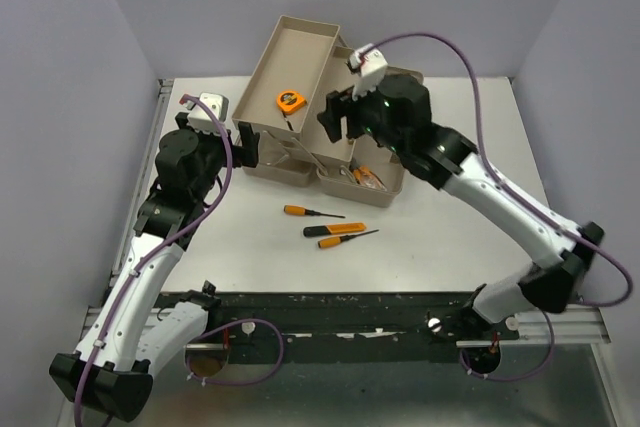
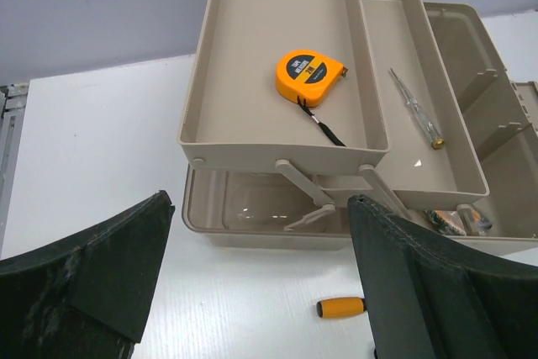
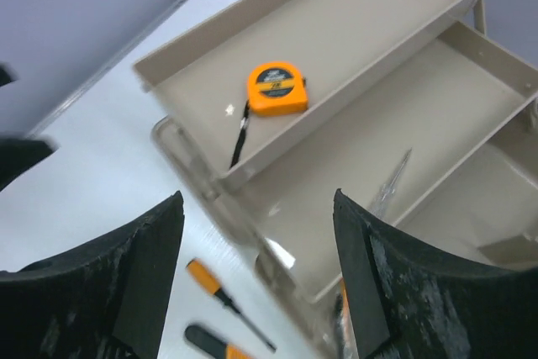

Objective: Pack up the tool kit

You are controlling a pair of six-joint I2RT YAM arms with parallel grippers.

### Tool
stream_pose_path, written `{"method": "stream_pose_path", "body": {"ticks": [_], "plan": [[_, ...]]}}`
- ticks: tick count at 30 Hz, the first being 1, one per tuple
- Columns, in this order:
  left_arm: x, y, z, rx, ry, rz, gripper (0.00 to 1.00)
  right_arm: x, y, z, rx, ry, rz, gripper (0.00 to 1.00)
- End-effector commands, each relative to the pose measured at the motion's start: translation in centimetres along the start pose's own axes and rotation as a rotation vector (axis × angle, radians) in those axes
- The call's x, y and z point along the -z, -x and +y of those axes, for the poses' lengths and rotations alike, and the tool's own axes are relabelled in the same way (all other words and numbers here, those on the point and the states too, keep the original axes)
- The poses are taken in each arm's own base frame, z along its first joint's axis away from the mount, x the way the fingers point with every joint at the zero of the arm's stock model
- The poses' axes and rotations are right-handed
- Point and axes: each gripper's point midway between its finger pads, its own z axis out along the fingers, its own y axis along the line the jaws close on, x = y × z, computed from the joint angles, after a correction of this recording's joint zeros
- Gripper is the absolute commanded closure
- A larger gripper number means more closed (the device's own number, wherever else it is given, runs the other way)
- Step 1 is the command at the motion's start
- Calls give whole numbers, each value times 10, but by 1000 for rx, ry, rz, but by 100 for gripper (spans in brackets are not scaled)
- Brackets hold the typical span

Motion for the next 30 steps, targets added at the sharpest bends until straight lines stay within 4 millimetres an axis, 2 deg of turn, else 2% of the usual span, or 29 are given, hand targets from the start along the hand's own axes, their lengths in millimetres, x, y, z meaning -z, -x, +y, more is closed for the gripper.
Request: {"method": "stream_pose_path", "body": {"ticks": [1,5,6,9,12,13,15,21,25,30], "plan": [[0,4,-1,-6,-2,-25,1,52,-28,47,-33,183,-21,22],[-5,-1,-2,-4,-7,-6,1,58,-118,74,-65,254,183,28],[-7,-3,-2,-4,-5,0,1,61,-139,87,-80,306,249,30],[-11,-8,-1,-6,-4,16,1,70,-184,128,-46,433,376,32],[-13,-12,-1,-7,-5,27,1,73,-224,151,111,498,483,34],[-13,-12,-2,-7,-9,29,1,71,-237,153,147,500,518,35],[-14,-13,-3,-2,-15,33,1,62,-263,142,203,445,583,36],[-14,-13,-4,-3,-17,31,1,42,-319,116,359,341,715,37],[-14,-12,-3,-5,-15,30,1,35,-336,101,396,253,752,38],[-14,-12,-4,-3,-21,32,1,33,-343,90,442,207,755,38]]}}
